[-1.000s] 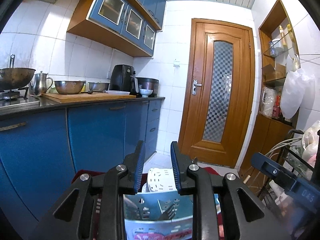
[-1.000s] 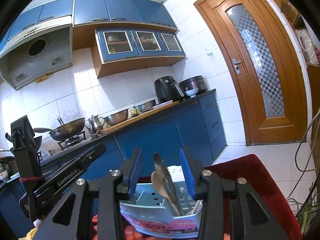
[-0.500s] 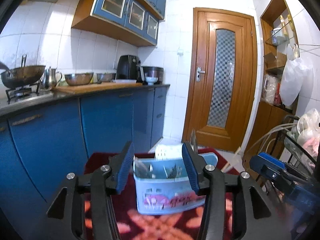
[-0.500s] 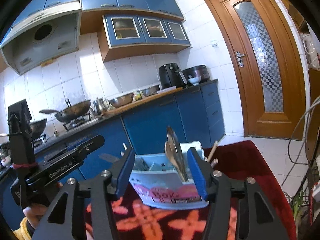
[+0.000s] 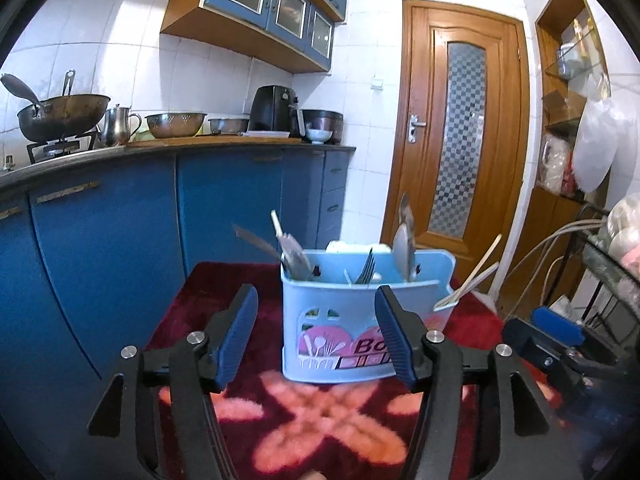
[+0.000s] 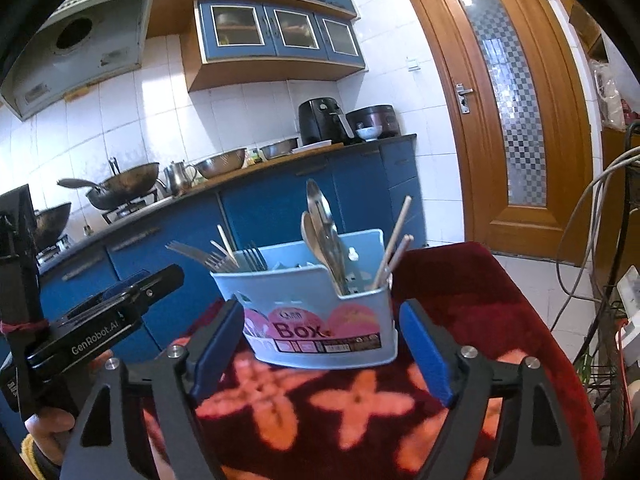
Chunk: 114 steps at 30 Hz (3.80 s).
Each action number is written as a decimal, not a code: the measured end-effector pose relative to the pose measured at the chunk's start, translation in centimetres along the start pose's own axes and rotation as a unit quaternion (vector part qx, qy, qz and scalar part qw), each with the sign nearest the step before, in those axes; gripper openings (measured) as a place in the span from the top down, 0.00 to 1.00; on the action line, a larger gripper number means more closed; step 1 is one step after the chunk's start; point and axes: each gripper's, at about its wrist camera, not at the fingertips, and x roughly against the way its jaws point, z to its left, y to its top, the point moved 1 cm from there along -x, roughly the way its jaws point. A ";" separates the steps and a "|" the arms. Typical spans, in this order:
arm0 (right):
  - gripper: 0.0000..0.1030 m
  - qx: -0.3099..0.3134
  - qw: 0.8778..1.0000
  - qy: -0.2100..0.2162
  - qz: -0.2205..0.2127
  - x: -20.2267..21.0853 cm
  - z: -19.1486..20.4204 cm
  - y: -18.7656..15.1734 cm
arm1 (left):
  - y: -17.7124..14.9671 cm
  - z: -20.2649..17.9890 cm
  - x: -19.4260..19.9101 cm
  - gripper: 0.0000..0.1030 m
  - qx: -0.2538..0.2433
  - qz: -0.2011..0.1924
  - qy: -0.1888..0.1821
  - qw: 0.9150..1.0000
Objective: Organize utensils
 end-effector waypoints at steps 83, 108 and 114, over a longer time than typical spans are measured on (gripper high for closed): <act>0.17 -0.005 1.000 -0.025 0.001 -2.2 -2.0 -3.0 | -3.7 0.8 -4.3 0.37 0.001 0.019 0.028 0.999; 0.17 -0.005 1.000 -0.025 0.001 -2.2 -1.9 -3.0 | -3.7 0.8 -4.3 0.37 0.002 0.018 0.029 0.999; 0.17 -0.006 1.000 -0.025 0.002 -2.2 -1.9 -3.0 | -3.7 0.8 -4.3 0.37 0.001 0.018 0.029 0.999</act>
